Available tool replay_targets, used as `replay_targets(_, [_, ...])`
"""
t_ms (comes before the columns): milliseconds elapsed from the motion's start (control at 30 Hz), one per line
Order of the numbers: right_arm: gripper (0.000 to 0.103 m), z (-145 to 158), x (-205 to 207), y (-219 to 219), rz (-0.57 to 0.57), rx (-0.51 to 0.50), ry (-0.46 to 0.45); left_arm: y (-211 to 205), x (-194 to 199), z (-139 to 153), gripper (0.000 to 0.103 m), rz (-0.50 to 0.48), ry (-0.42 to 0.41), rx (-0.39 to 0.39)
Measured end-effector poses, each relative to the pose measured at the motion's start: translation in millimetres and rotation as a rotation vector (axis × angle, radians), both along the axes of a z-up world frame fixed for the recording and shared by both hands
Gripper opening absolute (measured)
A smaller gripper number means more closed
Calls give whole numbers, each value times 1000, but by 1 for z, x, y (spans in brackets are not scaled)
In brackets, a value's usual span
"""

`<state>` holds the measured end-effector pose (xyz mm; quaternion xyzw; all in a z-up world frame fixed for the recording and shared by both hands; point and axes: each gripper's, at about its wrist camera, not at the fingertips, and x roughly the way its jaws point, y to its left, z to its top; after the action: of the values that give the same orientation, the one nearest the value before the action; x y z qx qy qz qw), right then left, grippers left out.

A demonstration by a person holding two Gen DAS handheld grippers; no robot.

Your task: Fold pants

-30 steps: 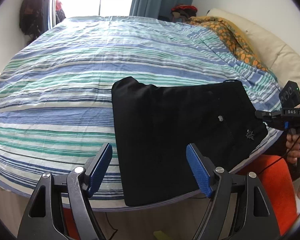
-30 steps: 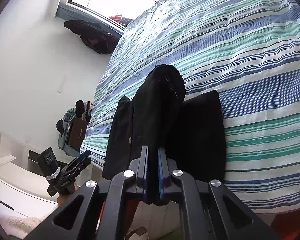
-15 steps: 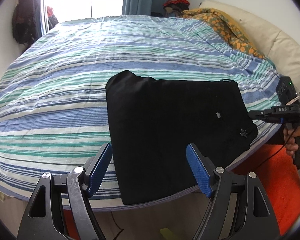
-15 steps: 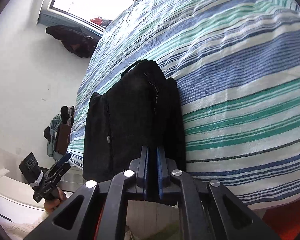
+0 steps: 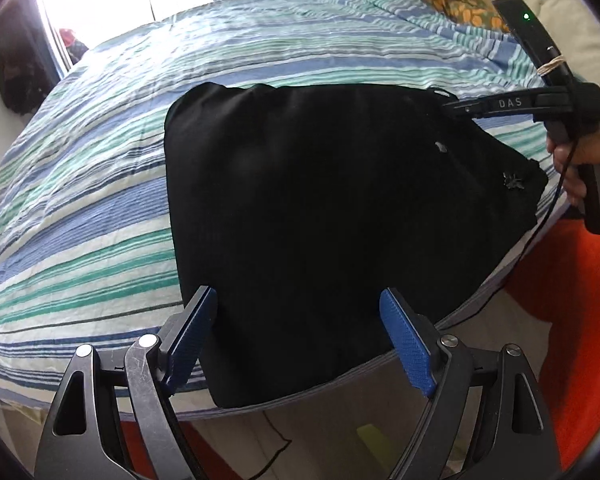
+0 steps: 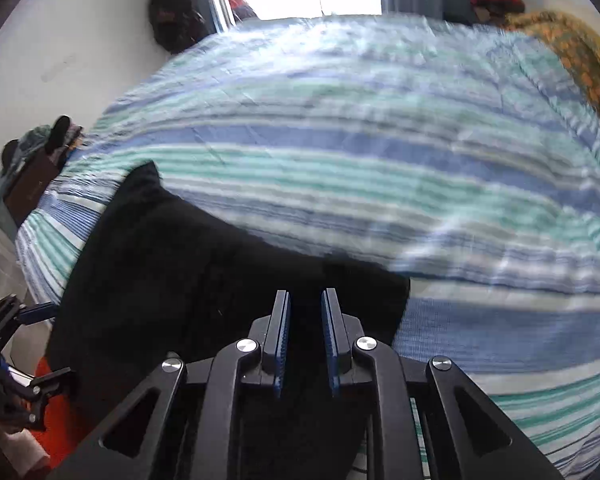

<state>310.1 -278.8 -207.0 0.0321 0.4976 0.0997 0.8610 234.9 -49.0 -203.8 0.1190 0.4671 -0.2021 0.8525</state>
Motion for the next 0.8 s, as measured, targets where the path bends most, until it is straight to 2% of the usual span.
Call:
replay_targets(33, [16,5,-7,-3,-6,11,-31,1,-2,3,85,0,1,-7])
replay_targets(167, [17,46,-48,7,57,-75,-136,6,-4,17,85,34,-14,-68])
replay_targets(267, [17,68,-93,17,82,-105,-214,0,-2,15,89,53,-12,-66])
replay_targets(333, [19,61,-117,19,84,-104,-223,-9,1,3,89,53,15,-29])
replay_targets(433, [22,15,-125,24,87,-148,-106,-20,0,-14,97,52,23,49])
replay_targets(467, [22,0,-125,22,79,-141,-80,-23,0,-20,98,42,29,69])
replay_targets(500, [22,-8,-128,20,66,-130,-92,-24,-2,-22,98,39,27,77])
replay_targets(667, [25,-16,-132,16,3,-86,-133,-22,-3,-24,100,42,32,68])
replay_targets(800, [25,-15,-132,16,15,-96,-137,-22,-4,-26,101,39,34,74])
